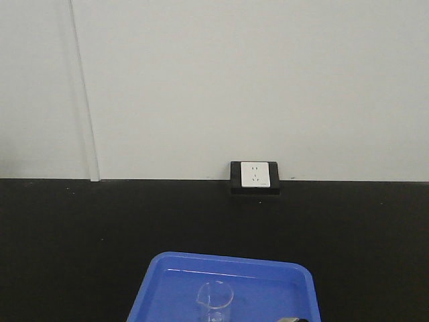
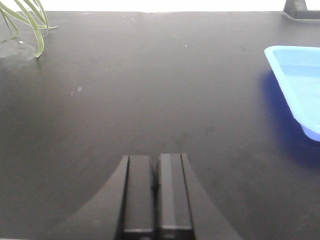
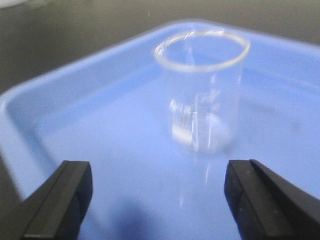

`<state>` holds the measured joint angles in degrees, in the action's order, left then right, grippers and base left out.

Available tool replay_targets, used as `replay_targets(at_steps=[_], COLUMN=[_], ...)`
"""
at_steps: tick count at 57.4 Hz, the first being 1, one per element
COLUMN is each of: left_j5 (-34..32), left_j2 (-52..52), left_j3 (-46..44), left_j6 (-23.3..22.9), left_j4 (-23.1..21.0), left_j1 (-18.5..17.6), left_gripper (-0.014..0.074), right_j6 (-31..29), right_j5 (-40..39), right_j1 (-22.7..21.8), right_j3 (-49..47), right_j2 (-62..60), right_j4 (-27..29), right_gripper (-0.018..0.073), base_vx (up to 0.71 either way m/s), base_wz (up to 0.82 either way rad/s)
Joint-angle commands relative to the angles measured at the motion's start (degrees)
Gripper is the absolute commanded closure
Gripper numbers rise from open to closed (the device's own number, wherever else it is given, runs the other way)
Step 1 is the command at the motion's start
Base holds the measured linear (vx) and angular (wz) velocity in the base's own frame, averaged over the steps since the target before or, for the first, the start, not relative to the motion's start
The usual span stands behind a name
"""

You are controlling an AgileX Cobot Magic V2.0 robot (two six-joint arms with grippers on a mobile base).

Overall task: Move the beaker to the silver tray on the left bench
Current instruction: 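Lower the right gripper around the clear beaker in the blue tray and close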

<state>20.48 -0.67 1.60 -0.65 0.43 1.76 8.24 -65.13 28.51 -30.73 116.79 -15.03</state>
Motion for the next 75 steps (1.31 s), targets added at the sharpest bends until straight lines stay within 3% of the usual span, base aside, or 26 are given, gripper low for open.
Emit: replay_targets(at_steps=[1,26,41,75], left_j5=[-4.4,-4.4,-4.4,-4.4], left_j2=[-0.9,-0.9,-0.9,-0.9], left_j3=[1.6,1.6,1.6,1.6], left_j6=[-0.3,-0.3,-0.3,-0.3], left_j4=[-0.4,-0.4,-0.4,-0.4], left_j1=[-0.3,-0.3,-0.3,-0.3], left_gripper=[0.0595,0.0595,0.0595,0.0595], right_j6=[0.3,2.4,4.6,4.4], right_j5=[-11.1,-4.9,2.9,4.9], right_j1=[-0.1,-0.1,-0.1,-0.1], right_j3=[-3.7,-12.4,-17.3,-20.5], right_j2=[-0.4,1.2,1.2,3.9], right_j4=[-0.4,0.6,0.3,0.0], right_gripper=[-0.0020,-0.0020,-0.0020,-0.0020], base_vx=[0.00,0.00,0.00,0.00], base_wz=[0.00,0.00,0.00,0.00])
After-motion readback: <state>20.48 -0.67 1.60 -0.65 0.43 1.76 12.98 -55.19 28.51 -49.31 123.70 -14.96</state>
